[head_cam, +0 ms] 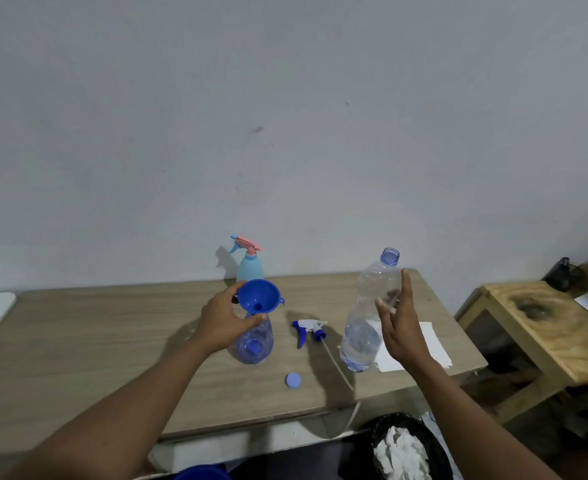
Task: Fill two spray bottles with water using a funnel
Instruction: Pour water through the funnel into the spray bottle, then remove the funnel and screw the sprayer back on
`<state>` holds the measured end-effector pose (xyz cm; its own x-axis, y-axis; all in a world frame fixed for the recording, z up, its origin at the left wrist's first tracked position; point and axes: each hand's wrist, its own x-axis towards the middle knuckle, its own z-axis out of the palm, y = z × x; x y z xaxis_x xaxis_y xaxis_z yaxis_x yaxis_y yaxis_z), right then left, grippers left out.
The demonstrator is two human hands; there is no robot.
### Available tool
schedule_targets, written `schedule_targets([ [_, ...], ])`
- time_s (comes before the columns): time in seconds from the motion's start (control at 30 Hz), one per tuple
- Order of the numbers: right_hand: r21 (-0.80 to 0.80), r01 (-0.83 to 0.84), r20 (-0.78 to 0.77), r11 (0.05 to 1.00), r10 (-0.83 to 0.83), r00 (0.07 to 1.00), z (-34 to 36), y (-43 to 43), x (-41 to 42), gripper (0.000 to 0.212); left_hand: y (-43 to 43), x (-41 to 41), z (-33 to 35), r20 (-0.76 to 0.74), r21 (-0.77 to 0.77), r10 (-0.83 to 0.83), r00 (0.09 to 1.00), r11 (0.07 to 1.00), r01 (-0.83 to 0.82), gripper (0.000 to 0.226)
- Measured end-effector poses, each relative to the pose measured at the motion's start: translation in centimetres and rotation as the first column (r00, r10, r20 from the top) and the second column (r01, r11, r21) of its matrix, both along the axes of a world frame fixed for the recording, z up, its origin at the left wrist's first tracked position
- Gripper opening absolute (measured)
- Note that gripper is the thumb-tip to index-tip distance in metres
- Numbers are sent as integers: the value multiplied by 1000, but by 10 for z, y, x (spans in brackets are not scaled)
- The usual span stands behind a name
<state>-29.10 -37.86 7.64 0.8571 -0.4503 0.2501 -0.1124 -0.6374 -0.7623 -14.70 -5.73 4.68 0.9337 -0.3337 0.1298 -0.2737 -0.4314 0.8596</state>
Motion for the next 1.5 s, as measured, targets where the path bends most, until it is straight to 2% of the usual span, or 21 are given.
schedule_targets([
  [0.17,119,44,30,992,-48,998,-7,2,-1,79,2,0,1,-17,6,6,1000,1000,-6,83],
  [0.27,73,146,122,986,-155,980,-8,9,-4,81,3,0,2,-29,16,4,1000,1000,-3,85],
  [0.33,15,286,261,958,-280,924,-7,20,-6,69,3,0,2,-36,20,3,999,1000,-2,87],
  [0.37,-7,310,340,951,-289,895,-7,26,-6,61,3,1,1,-39,21,4,999,1000,-3,87],
  [0.43,-73,245,404,967,-196,894,-6,41,-4,42,3,2,1,-39,21,9,999,1000,-9,88],
  [0.53,-161,38,285,986,10,959,-4,65,7,14,2,2,1,-39,23,14,999,1000,-13,90],
  [0.6,-136,-70,173,988,93,981,-5,78,21,4,2,2,2,-42,22,19,999,1000,-18,93],
  [0.77,194,-132,-118,972,157,981,-2,101,64,19,2,3,5,-29,42,21,999,999,-20,93],
  [0.87,355,-147,-217,923,235,947,8,114,80,28,3,5,4,-28,46,25,999,999,-24,90],
  [1.0,489,-125,-245,863,274,930,10,124,92,27,4,2,5,-25,29,24,999,999,-24,83],
  [1.2,616,-61,-244,786,264,933,6,130,97,25,8,1,-2,-69,9,33,997,999,-32,101],
  [1.4,739,-31,-211,673,276,938,1,128,97,20,7,6,-31,-215,128,-2,977,991,30,87],
  [1.5,789,-10,-201,615,272,941,-2,122,98,20,-1,7,-42,-255,109,-27,967,992,57,78],
])
